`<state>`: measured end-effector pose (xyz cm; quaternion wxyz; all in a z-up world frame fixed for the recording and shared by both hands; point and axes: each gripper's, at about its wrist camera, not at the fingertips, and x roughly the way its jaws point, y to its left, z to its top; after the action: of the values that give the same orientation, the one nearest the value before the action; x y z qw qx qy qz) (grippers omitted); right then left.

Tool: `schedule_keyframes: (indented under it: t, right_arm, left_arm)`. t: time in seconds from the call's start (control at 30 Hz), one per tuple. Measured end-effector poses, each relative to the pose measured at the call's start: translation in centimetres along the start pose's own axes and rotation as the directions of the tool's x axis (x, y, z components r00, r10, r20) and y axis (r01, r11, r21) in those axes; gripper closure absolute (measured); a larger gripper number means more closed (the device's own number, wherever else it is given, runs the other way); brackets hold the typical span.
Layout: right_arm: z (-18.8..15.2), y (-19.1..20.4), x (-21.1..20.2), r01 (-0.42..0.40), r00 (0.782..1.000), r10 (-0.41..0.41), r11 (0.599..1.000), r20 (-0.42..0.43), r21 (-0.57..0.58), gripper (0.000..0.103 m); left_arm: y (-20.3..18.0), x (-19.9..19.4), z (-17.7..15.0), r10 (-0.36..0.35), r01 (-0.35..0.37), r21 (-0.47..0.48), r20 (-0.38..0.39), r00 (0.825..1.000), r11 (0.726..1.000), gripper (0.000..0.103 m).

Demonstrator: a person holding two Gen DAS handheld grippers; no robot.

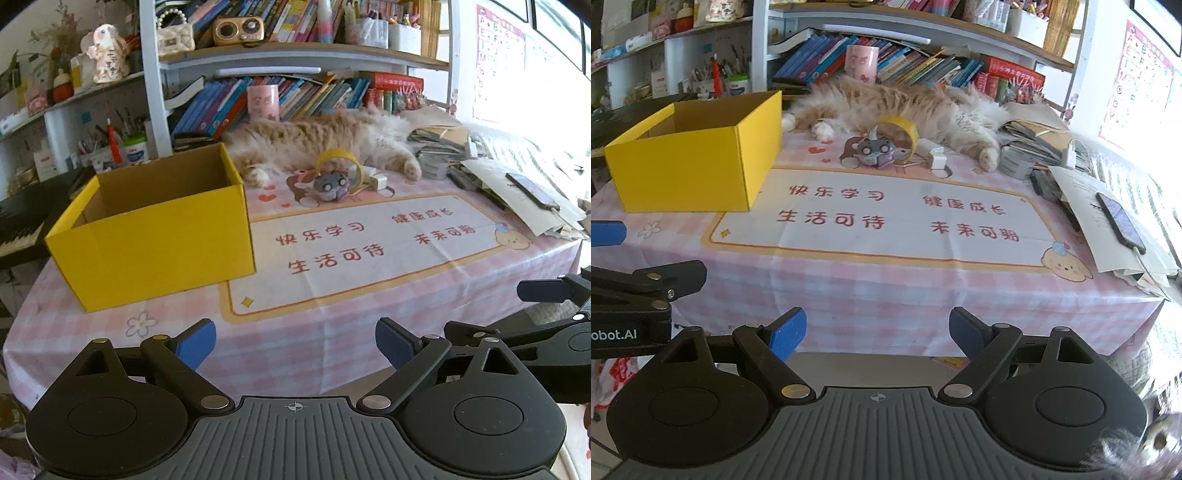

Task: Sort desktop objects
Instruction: 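Move both tools toward the grey toy car and white charger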

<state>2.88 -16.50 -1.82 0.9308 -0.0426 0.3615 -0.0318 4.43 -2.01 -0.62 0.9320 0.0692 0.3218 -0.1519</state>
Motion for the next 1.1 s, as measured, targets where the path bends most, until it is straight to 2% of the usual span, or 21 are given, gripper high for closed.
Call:
schedule_keyframes:
  t: [0.5, 0.7, 1.1]
  right_arm:
    - [2.3, -2.7, 3.3, -0.015, 1.0, 0.015, 0.998, 0.004, 0.06, 0.02]
    - [3.8, -4.0, 5.2, -0.044, 0.999, 0.044, 0.998, 0.001, 0.041, 0.02]
    - [7.8, -9.5, 9.5, -0.073, 0.997, 0.073, 0.997, 0.002, 0.037, 0.02]
  left_arm:
    - [-1.7, 3.4, 3.1, 0.02, -0.02, 0.045, 0.01, 1.0, 0.999, 0.007]
    - [-2.2, 5.4, 4.8, 0.046, -0.046, 0.017, -0.001, 0.999, 0.999, 0.008]
    - [-5.8, 10.1, 9.0, 0.076, -0.076, -0.009, -0.006, 0.997, 0.997, 0.008]
